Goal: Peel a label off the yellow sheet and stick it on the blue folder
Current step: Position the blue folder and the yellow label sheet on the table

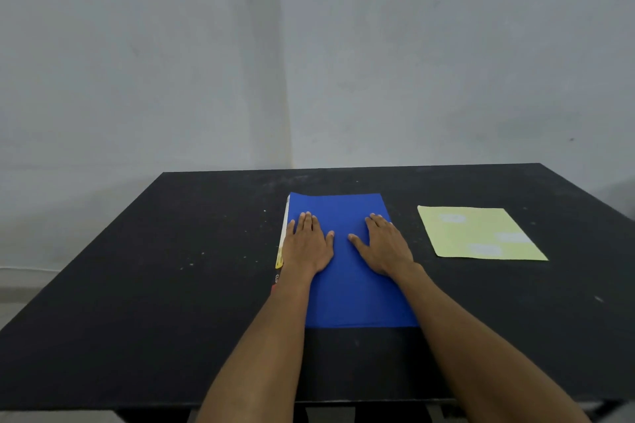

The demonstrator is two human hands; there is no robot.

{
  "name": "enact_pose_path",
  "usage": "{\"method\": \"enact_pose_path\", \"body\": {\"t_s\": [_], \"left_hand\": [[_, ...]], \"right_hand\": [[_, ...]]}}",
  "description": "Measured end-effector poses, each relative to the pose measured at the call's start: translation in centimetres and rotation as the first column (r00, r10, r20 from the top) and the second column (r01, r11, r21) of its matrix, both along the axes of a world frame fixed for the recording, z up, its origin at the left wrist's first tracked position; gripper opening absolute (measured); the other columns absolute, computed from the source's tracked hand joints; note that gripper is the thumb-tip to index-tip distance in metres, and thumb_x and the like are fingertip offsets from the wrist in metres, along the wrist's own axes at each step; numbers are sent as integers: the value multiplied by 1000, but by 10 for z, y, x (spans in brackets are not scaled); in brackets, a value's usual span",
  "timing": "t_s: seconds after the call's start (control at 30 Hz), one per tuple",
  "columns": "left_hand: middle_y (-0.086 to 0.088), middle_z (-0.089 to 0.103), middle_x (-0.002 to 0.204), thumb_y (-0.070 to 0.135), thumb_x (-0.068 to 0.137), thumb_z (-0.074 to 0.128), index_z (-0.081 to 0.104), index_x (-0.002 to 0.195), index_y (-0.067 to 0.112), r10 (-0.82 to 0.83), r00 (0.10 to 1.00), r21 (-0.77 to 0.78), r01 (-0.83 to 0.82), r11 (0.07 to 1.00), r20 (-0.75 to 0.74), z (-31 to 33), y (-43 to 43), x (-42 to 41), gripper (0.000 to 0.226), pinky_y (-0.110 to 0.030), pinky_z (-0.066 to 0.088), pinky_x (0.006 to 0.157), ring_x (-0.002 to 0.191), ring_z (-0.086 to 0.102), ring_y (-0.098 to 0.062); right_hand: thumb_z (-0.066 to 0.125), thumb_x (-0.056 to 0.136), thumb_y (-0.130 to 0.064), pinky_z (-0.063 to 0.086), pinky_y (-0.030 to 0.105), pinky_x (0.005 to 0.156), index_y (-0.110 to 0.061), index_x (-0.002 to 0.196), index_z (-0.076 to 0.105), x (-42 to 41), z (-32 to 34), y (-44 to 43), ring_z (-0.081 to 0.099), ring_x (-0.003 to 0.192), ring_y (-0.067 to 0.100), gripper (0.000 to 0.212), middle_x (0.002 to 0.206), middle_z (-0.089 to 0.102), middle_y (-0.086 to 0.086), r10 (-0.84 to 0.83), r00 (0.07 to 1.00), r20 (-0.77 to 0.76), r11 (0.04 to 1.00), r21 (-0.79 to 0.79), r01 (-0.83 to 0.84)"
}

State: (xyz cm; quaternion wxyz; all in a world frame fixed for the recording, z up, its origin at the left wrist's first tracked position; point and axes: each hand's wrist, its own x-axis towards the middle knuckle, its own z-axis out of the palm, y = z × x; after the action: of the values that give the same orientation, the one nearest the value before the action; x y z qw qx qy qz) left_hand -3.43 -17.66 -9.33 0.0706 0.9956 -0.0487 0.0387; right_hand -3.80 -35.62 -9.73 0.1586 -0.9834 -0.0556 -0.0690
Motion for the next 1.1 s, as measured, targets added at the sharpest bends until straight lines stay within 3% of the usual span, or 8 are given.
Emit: {"method": "enact_pose_path", "body": {"t_s": [0.37,0.57,0.7,0.83,1.1], "left_hand": [[-12,9,165,46,103,19,8,155,2,1,1000,-6,-1,1000,-29,4,-19,-3,69,-41,1,124,153,3,-22],[-11,4,166,44,104,20,6,155,1,-5,1000,-43,4,999,-29,11,-33,6,69,-42,1,124,153,0,-23],[-11,3,166,45,104,20,5,156,1,-53,998,-63,50,997,-38,11,-45,13,69,-42,1,124,153,-1,-23],[-11,4,166,45,104,21,5,156,1,-77,996,-72,75,995,-34,6,-53,19,69,-43,1,124,153,-1,-23],[-11,2,166,46,104,21,4,156,2,-97,995,-74,94,993,-34,6,-64,24,70,-42,1,124,153,-2,-23]], "right_hand": [[38,97,-58,21,40,122,-5,150,28,-5,4,-19,24,149,26,76,160,28,13,11,1000,-6,1000,7,-11],[38,101,-47,24,41,120,-5,147,35,1,19,-48,29,146,28,63,156,34,13,-46,995,83,986,166,31],[39,101,-38,26,45,118,1,142,42,10,18,-106,31,144,34,57,152,39,21,-229,967,110,971,94,219],[37,100,-42,25,49,118,0,143,39,12,13,-155,30,145,33,61,154,36,20,-357,934,30,934,8,357],[36,98,-47,25,50,118,-2,144,39,5,5,-157,30,144,34,64,155,34,20,-338,940,-48,941,-51,336]]}}
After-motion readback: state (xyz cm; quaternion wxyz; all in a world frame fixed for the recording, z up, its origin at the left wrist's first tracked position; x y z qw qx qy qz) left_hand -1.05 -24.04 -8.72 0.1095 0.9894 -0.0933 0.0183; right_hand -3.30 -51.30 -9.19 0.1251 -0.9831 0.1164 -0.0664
